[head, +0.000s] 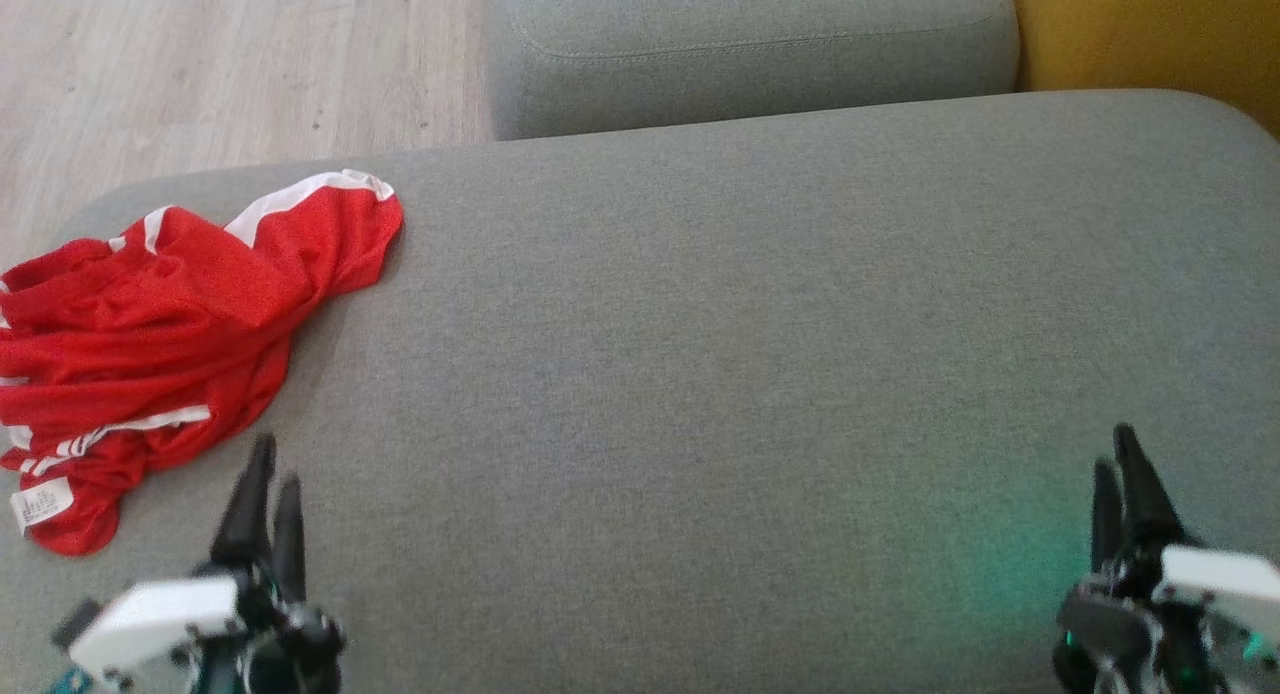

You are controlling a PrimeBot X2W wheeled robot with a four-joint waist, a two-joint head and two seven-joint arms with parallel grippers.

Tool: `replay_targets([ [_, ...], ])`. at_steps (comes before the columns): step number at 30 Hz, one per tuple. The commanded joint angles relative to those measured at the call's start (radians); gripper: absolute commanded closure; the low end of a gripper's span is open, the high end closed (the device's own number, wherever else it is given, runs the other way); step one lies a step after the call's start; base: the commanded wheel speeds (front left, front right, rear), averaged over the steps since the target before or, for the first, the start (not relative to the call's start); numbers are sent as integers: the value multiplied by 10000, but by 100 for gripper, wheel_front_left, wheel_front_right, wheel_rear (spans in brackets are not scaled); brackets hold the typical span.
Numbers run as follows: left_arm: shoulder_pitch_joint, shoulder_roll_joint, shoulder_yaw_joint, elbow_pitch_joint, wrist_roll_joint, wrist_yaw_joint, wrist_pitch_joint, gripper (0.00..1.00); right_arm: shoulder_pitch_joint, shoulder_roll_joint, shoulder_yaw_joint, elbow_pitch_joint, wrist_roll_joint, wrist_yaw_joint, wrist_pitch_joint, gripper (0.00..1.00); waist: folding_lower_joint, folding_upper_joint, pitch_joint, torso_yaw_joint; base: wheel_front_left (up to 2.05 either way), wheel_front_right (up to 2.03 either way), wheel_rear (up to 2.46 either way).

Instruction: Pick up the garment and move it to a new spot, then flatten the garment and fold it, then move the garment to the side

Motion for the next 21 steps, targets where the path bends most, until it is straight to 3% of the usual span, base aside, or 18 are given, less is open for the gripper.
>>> replay_targets([
  [1,-36,8,-9,-59,8,0,-16,0,-36,-4,18,-56,-3,0,-12,0,0,0,3,0,0,0,0],
  [10,37,18,-73,-230,422,-6,-281,0,-93,-34,377,-57,-424,6,-283,0,0,0,-52,-26,0,0,0],
  [21,104,29,-141,-778,2233,106,-603,0,-163,-39,847,-253,-2423,13,-608,0,0,0,-90,-40,0,0,0],
])
